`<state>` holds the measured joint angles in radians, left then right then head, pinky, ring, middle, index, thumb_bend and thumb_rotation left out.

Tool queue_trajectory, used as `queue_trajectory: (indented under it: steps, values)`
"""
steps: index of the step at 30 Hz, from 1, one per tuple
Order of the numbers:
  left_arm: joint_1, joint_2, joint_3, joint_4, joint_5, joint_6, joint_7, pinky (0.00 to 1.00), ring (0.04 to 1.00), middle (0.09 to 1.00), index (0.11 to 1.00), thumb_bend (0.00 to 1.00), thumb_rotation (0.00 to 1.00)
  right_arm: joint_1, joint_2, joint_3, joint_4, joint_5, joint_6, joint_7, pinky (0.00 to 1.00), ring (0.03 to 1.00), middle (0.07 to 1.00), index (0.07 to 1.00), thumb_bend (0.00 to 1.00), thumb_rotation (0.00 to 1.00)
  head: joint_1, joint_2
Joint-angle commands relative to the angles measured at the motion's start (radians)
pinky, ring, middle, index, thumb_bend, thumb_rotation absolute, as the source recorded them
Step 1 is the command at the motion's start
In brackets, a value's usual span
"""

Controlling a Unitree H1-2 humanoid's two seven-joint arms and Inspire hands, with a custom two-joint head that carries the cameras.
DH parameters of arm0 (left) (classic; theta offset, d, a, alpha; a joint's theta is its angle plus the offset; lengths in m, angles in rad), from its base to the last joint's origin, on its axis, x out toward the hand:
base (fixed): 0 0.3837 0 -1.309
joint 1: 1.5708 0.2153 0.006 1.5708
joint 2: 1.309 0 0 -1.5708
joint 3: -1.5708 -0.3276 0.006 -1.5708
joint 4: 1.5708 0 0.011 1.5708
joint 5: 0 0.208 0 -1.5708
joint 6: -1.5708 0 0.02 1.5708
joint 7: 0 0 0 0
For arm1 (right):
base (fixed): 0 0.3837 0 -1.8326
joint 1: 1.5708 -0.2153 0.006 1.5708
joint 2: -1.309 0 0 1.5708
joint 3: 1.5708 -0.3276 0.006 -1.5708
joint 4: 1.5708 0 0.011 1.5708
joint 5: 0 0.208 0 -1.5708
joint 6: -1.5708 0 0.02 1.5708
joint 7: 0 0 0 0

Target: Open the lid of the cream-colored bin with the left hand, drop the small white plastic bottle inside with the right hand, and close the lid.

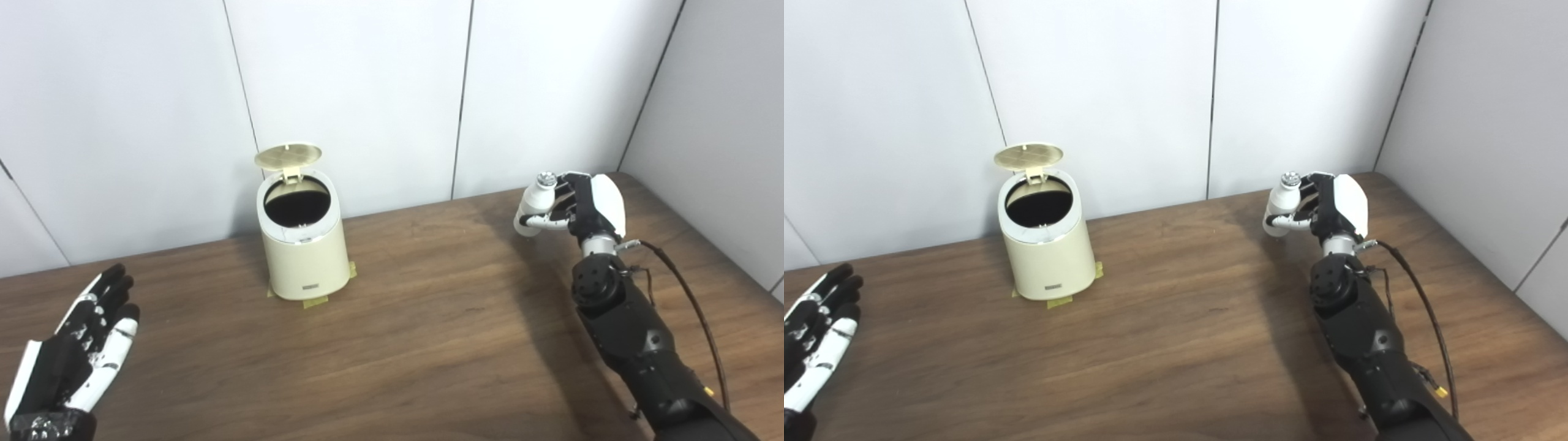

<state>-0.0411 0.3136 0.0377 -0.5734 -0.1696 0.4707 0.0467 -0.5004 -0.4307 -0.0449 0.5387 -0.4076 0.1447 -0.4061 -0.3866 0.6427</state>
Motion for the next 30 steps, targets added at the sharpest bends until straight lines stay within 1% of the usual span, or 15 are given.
queue_trajectory:
  steps: [1, 5, 8, 11, 16, 20, 22, 24, 28, 30]
  values:
    - [-0.018, 0.015, 0.008, -0.030, -0.016, -0.001, 0.014, 1.00, 0.959, 0.922, 0.955, 0.30, 0.46, -0.053, -0.015, -0.005, -0.015, -0.010, -0.041, -0.031, 0.37, 0.438, 0.514, 0.484, 0.50, 0.00, 0.000, 0.001]
    - [-0.011, 0.014, 0.007, -0.032, -0.026, -0.001, 0.013, 1.00, 0.961, 0.925, 0.951, 0.28, 0.40, -0.056, -0.013, -0.005, -0.009, -0.007, -0.053, -0.037, 0.35, 0.430, 0.502, 0.484, 0.50, 0.00, -0.004, 0.004]
    - [-0.002, 0.015, 0.004, -0.035, -0.018, -0.001, 0.013, 1.00, 0.959, 0.922, 0.948, 0.29, 0.39, -0.046, -0.008, -0.007, -0.032, -0.008, -0.076, -0.053, 0.35, 0.430, 0.499, 0.483, 0.50, 0.00, 0.009, 0.004]
    - [0.005, 0.011, 0.005, -0.038, -0.019, -0.001, 0.010, 1.00, 0.964, 0.927, 0.942, 0.29, 0.39, -0.020, 0.001, -0.011, -0.114, -0.014, -0.077, -0.056, 0.36, 0.431, 0.501, 0.482, 0.50, 0.00, 0.025, 0.003]
    - [0.013, -0.012, 0.018, -0.030, -0.026, -0.002, 0.006, 0.99, 0.949, 0.915, 0.946, 0.28, 0.39, 0.023, 0.013, 0.005, -0.304, -0.060, -0.064, -0.033, 0.34, 0.409, 0.505, 0.515, 0.50, 0.00, 0.047, 0.000]
    - [0.014, -0.049, 0.030, -0.020, -0.023, -0.002, 0.002, 0.98, 0.950, 0.935, 0.945, 0.28, 0.38, 0.038, 0.034, 0.011, -0.450, -0.070, -0.016, 0.029, 0.35, 0.425, 0.508, 0.496, 0.50, 0.00, 0.061, -0.002]
    - [0.017, -0.062, 0.026, -0.019, -0.013, -0.002, 0.000, 0.99, 0.956, 0.943, 0.948, 0.28, 0.41, 0.039, 0.044, 0.009, -0.495, -0.065, -0.005, 0.057, 0.36, 0.427, 0.505, 0.498, 0.50, 0.00, 0.074, -0.003]
    - [0.023, -0.075, 0.021, -0.018, -0.006, -0.002, -0.003, 0.98, 0.947, 0.932, 0.950, 0.28, 0.45, 0.034, 0.054, 0.014, -0.529, -0.064, -0.019, 0.075, 0.36, 0.433, 0.513, 0.495, 0.50, 0.00, 0.084, -0.005]
    - [0.040, -0.112, 0.010, -0.017, 0.008, -0.007, -0.006, 0.98, 0.947, 0.930, 0.959, 0.29, 0.47, 0.029, 0.072, 0.029, -0.593, -0.075, -0.031, 0.111, 0.38, 0.439, 0.507, 0.486, 0.50, 0.00, 0.118, -0.008]
    - [0.049, -0.132, 0.009, -0.014, 0.012, -0.011, -0.004, 0.98, 0.942, 0.927, 0.953, 0.30, 0.47, 0.024, 0.084, 0.040, -0.623, -0.091, -0.022, 0.125, 0.38, 0.438, 0.506, 0.486, 0.50, 0.00, 0.127, -0.009]
